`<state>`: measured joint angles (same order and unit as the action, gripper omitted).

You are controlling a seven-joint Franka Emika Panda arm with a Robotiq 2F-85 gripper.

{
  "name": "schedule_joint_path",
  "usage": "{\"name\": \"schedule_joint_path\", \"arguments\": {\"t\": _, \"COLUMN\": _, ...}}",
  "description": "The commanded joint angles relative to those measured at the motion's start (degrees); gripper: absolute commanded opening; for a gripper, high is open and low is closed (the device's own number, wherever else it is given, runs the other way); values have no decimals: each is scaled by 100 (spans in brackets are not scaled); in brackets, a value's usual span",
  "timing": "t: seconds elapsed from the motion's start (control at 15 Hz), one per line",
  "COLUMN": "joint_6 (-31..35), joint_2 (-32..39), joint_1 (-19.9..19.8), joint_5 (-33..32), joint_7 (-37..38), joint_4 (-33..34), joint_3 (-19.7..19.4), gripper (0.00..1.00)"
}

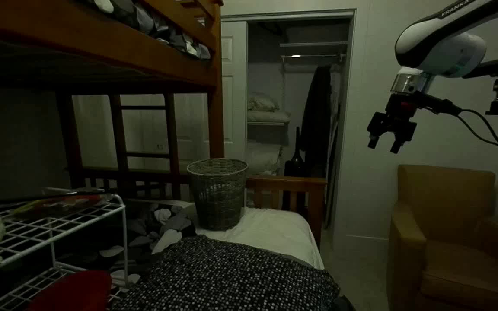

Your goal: Remove the orange bowl from the rack, then put it on the bed

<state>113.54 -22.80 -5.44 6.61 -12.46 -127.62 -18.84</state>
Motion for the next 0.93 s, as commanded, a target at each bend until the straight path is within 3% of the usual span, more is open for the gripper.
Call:
{"name": "schedule_joint_path", "arguments": {"t": 0.0, "joint_6": -18, "joint_2": 26, "joint_1": -158, "joint_5": 65, "joint_7": -53, "joint_4": 14, "joint_3": 129, "gripper": 100}}
{"name": "schedule_joint_path", "arguments": {"t": 0.33, "joint_6": -18, "joint_2": 26, "joint_1": -160, "joint_5": 65, "joint_7": -53, "joint_4": 14, "joint_3": 127, "gripper": 100}}
{"name": "schedule_joint_path", "arguments": {"t": 0.53, "joint_6": 92, "joint_2": 154, "joint_1": 95, "joint_5": 147, "joint_7": 142, "joint_4": -85, "joint_3": 563, "gripper": 100}}
{"name": "schedule_joint_path", "arguments": {"t": 0.87, "joint_6": -63, "joint_2": 290, "joint_1": 819, "joint_5": 456, "joint_7": 314, "joint_4": -149, "joint_3": 1632, "gripper": 100}}
